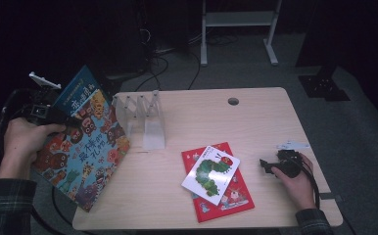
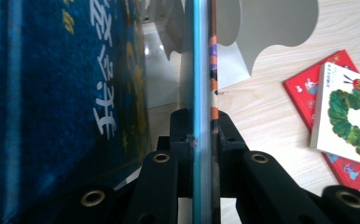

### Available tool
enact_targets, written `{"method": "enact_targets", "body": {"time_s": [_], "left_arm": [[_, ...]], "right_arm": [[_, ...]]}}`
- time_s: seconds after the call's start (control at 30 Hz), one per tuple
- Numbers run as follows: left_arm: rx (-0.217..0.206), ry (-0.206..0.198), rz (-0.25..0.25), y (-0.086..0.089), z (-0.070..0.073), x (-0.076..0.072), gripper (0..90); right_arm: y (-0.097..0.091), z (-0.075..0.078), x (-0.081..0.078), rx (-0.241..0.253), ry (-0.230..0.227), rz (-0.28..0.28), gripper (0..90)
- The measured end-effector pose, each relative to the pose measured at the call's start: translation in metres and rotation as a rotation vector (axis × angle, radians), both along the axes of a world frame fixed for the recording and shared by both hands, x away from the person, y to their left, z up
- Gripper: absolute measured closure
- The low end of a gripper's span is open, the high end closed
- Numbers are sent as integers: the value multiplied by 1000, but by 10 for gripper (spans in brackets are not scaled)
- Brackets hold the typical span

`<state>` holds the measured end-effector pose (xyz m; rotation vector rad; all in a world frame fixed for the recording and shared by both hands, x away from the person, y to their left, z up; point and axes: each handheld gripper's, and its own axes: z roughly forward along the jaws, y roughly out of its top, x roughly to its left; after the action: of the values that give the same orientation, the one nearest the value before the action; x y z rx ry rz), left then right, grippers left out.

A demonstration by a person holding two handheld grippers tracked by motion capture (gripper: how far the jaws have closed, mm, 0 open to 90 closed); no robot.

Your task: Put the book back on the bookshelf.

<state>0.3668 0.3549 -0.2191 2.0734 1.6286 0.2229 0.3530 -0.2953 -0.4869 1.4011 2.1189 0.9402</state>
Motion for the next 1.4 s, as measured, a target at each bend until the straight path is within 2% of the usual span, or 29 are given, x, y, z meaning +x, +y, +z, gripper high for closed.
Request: {"method": "enact_targets", "body": {"time_s": [0.17, 0.3, 0.43, 0.63, 0.8, 0.93, 1.1, 1.23, 1.4], "left_arm": [[16, 4, 8, -1, 0, 2, 809], [16, -11, 26, 0, 0, 4, 809], [29, -22, 43, -2, 0, 10, 809], [25, -30, 61, -8, -1, 21, 809], [39, -19, 58, -14, 1, 28, 809], [60, -5, 56, -16, 1, 27, 810], [78, 4, 68, -9, -3, 22, 809], [58, -16, 93, -3, -3, 21, 809], [62, -23, 98, -6, -3, 27, 809]], "right_arm": [[0, 0, 0, 0, 0, 0, 128], [0, 0, 0, 0, 0, 0, 128], [0, 0, 0, 0, 0, 0, 128], [0, 0, 0, 0, 0, 0, 128], [0, 0, 0, 0, 0, 0, 128], [0, 0, 0, 0, 0, 0, 128], [0, 0, 0, 0, 0, 0, 128], [0, 0, 0, 0, 0, 0, 127], [0, 0, 1, 0, -2, -1, 127]]}}
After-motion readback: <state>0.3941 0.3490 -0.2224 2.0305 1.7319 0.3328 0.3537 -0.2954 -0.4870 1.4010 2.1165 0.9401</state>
